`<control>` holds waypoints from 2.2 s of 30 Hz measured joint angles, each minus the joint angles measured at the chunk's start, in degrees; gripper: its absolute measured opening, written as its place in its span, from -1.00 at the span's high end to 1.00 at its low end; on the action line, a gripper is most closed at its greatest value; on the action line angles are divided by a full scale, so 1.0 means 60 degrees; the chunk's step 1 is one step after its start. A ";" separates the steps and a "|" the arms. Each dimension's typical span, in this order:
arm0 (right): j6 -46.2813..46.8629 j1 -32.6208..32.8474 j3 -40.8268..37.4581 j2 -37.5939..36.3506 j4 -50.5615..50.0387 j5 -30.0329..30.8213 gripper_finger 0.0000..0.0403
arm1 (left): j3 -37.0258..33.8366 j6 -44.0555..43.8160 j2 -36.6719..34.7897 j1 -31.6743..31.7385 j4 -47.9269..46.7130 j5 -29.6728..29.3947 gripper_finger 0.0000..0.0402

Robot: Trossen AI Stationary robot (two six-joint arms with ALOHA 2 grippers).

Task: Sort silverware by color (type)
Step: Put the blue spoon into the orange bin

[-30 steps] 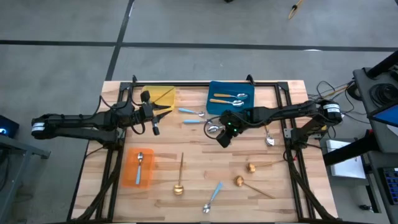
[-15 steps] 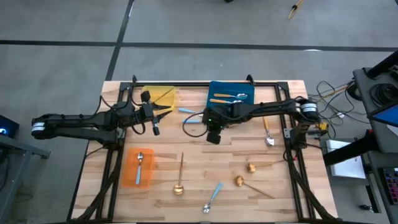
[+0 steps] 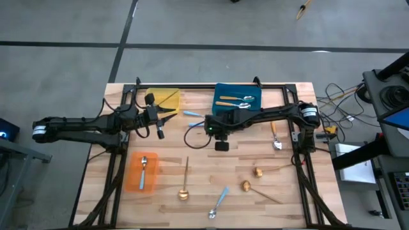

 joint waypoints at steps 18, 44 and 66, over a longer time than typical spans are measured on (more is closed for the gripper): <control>0.0260 0.0004 0.0000 0.0000 0.2517 0.0071 0.58 | 0.0000 0.0001 0.0000 0.0000 0.0073 0.0000 0.71; 0.0865 0.1435 -0.1874 -0.1998 0.2325 0.1518 0.58 | 0.0000 -0.1613 0.0386 0.0000 0.0265 0.0029 0.71; -0.1420 0.1497 -0.6285 -0.5635 0.8629 0.1521 0.58 | 0.0847 -0.3420 0.5829 -0.0138 0.2386 0.0313 0.71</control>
